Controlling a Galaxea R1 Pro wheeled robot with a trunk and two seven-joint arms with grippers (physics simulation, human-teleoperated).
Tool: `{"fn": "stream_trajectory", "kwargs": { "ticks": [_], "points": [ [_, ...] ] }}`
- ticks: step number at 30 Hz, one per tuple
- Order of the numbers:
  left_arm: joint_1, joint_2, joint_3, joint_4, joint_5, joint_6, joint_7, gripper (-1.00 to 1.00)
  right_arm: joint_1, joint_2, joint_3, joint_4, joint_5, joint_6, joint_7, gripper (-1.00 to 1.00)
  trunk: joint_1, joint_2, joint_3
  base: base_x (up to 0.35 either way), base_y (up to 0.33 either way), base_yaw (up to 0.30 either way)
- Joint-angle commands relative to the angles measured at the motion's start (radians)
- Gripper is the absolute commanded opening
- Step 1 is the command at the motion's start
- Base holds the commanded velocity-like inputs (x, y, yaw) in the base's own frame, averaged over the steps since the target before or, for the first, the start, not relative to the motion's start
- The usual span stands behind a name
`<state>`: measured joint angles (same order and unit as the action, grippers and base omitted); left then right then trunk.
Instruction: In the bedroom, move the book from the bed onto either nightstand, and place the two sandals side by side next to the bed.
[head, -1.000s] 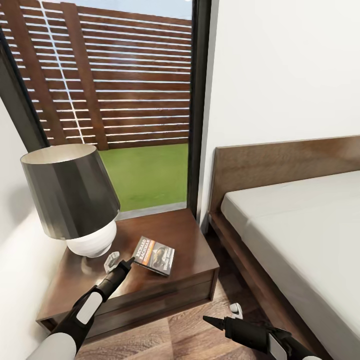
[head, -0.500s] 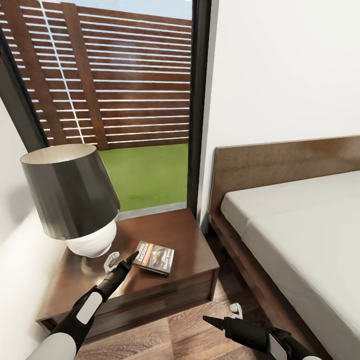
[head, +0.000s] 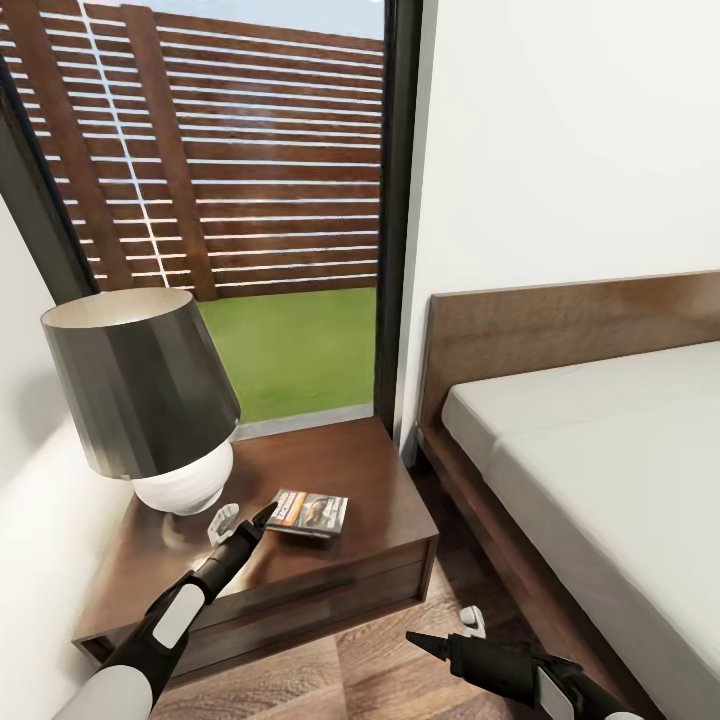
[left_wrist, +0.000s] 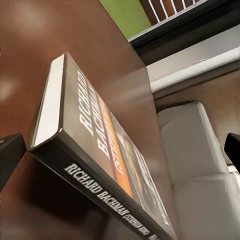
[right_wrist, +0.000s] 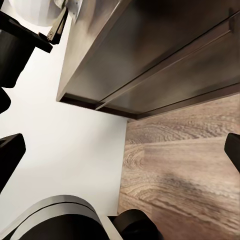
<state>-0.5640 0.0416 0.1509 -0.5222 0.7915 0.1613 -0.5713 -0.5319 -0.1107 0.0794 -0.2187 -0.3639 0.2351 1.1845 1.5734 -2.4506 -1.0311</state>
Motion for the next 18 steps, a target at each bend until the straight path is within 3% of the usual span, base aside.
{"fn": "stream_trajectory", "kwargs": {
  "ticks": [1, 7, 13, 18],
  "points": [
    [-0.001, 0.0, 0.002, 0.0, 0.009, 0.01, -0.004, 1.0, 0.0, -0.001, 0.008, -0.001, -0.01, 0.009, 0.001, 1.0, 0.0, 0.0, -0.001, 0.0, 0.0, 0.0],
    [-0.001, 0.012, 0.008, 0.001, 0.01, 0.011, -0.004, 1.0, 0.0, -0.001, 0.008, -0.001, -0.01, 0.009, 0.001, 1.0, 0.0, 0.0, -0.001, -0.019, 0.0, 0.0],
    [-0.001, 0.016, 0.012, 0.001, 0.011, 0.012, -0.004, 1.0, 0.0, 0.0, 0.008, -0.001, -0.01, 0.009, 0.001, 1.0, 0.0, 0.0, -0.001, -0.224, 0.0, 0.0],
    [-0.001, 0.017, 0.013, 0.001, 0.011, 0.011, -0.004, 1.0, 0.0, 0.0, 0.008, -0.001, -0.01, 0.008, 0.001, 1.0, 0.0, 0.0, -0.001, -0.087, 0.0, 0.0]
  ]
}}
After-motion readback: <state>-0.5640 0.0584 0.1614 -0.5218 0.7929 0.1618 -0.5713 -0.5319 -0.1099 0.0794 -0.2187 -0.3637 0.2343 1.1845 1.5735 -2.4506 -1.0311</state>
